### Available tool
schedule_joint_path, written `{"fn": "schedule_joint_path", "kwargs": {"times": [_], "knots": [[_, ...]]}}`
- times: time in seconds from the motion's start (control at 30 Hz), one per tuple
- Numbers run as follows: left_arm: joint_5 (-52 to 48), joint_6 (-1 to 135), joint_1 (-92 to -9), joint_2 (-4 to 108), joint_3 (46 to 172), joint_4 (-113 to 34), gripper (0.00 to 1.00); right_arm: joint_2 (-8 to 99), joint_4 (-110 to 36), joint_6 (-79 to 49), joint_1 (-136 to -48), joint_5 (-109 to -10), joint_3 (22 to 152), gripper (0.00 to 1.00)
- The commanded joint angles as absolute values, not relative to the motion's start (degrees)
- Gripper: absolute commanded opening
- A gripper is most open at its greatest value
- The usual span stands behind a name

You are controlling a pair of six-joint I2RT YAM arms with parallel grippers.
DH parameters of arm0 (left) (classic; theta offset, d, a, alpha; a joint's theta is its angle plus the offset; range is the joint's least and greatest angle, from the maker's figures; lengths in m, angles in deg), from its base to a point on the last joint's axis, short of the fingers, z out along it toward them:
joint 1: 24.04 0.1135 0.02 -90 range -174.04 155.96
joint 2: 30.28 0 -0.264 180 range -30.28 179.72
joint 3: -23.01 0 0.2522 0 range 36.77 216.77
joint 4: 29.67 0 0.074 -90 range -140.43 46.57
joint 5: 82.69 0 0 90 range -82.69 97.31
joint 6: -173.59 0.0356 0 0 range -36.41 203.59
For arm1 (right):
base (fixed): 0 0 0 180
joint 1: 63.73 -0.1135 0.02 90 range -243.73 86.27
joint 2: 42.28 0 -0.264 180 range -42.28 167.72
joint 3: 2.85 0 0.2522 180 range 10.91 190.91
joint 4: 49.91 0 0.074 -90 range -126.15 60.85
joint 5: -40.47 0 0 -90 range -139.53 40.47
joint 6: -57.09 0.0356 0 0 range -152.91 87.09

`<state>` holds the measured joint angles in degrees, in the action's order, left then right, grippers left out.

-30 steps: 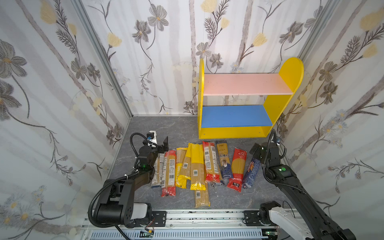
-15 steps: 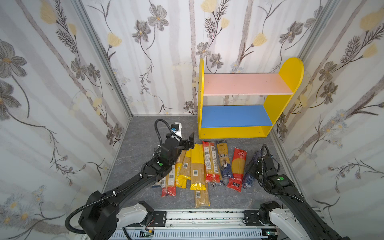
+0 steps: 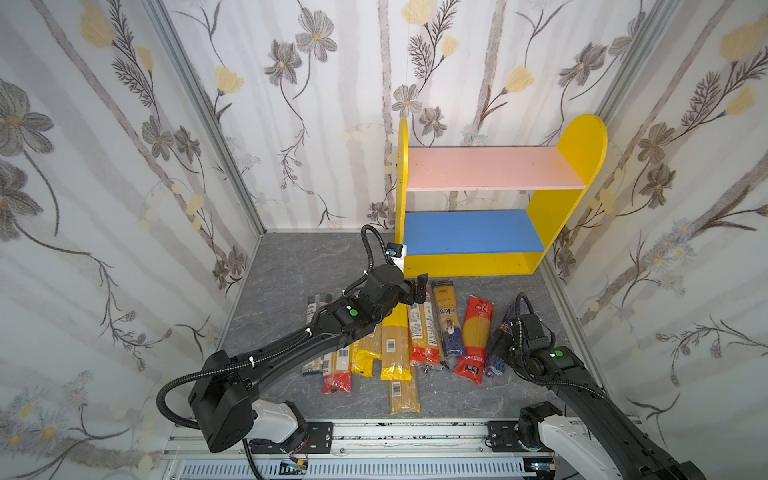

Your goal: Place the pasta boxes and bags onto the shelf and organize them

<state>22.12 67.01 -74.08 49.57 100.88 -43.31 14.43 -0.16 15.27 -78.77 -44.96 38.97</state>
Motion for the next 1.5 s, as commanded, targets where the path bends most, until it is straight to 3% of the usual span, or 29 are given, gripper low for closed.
{"fn": "schedule_joint_path", "kwargs": {"times": [0.0,0.2,0.53,1.47], "knots": [[22.01,69.25,-73.96,50.43,103.07,-44.81,1.00,15.15,-0.08,17.81,-78.97,-46.64,38.92,0.86],[17.64,66.09,-70.00,57.66,110.23,-53.94,1.00,15.55,0.55,19.85,-79.24,-46.55,38.88,0.81],[16.88,67.57,-65.52,64.78,114.14,-54.95,1.00,14.43,1.99,22.28,-79.83,-45.45,38.97,0.78],[25.01,70.82,-55.47,83.19,131.42,-54.94,0.99,15.58,-0.87,23.03,-79.98,-44.25,39.32,0.57]]}}
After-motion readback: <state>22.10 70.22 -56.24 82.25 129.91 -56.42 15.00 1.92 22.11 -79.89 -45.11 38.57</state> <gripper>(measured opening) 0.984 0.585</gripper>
